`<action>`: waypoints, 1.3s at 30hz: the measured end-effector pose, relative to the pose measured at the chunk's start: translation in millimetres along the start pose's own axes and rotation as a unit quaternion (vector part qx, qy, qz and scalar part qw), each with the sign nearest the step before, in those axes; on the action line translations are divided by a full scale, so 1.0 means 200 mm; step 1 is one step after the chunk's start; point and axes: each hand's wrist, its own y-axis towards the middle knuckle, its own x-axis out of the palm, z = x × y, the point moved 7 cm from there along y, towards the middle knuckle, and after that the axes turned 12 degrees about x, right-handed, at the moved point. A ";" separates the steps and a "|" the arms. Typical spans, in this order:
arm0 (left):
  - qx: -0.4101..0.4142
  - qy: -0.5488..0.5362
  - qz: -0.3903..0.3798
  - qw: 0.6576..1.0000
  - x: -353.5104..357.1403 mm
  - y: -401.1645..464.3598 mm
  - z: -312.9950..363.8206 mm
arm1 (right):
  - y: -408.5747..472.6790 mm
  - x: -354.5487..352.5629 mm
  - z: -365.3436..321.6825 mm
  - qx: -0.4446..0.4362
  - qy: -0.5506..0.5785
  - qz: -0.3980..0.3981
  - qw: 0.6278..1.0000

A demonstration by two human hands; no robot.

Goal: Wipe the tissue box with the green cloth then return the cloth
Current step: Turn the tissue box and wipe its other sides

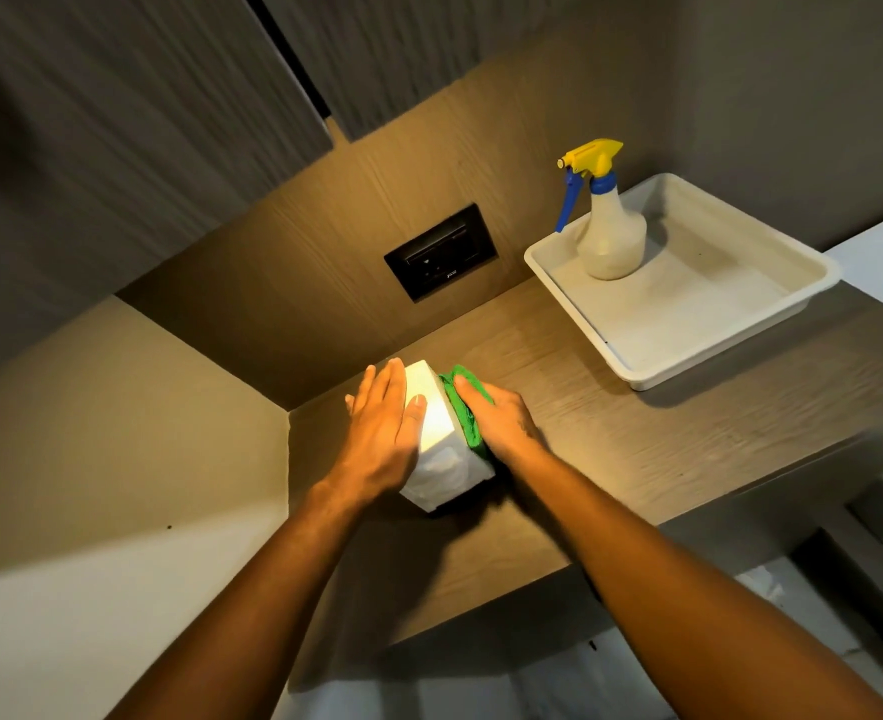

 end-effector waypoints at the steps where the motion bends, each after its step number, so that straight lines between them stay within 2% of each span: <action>1: 0.000 -0.004 0.004 1.000 0.00 0.00 0.00 | -0.04 -0.01 0.05 0.000 -0.012 0.009 1.000; 6: 0.001 -0.014 0.015 1.000 0.01 0.00 -0.01 | -0.15 -0.02 0.18 -0.034 -0.033 0.055 0.997; 9: 0.001 -0.015 0.011 1.000 0.01 0.01 -0.01 | -0.11 -0.03 0.12 -0.009 -0.043 0.099 0.994; 13: 0.003 -0.012 0.012 1.000 0.00 0.01 -0.01 | 0.02 0.00 -0.01 0.015 0.040 0.056 0.998; 19: -0.006 -0.008 0.010 1.000 0.00 0.01 -0.01 | 0.15 0.06 -0.21 -0.008 0.047 0.023 0.999; 24: -0.002 -0.004 0.018 1.000 0.00 0.01 -0.01 | 0.07 0.07 -0.23 -0.073 0.039 -0.003 0.997; 26: -0.003 -0.004 0.023 1.000 0.00 0.01 -0.02 | 0.00 0.06 -0.23 -0.128 0.055 -0.017 0.990; 30: 0.003 -0.002 0.028 1.000 0.02 0.01 -0.03 | -0.17 0.01 -0.13 -0.251 0.045 0.021 0.967; 32: 0.003 0.001 0.028 1.000 0.02 0.02 -0.04 | -0.18 -0.01 -0.02 -0.216 0.074 0.047 0.973; 36: -0.002 0.004 0.017 1.000 0.03 0.02 -0.04 | -0.03 -0.02 0.04 -0.028 0.101 0.063 0.992; 39: -0.007 0.009 0.006 1.000 0.03 0.01 -0.03 | 0.06 0.02 -0.12 -0.001 0.069 0.050 0.996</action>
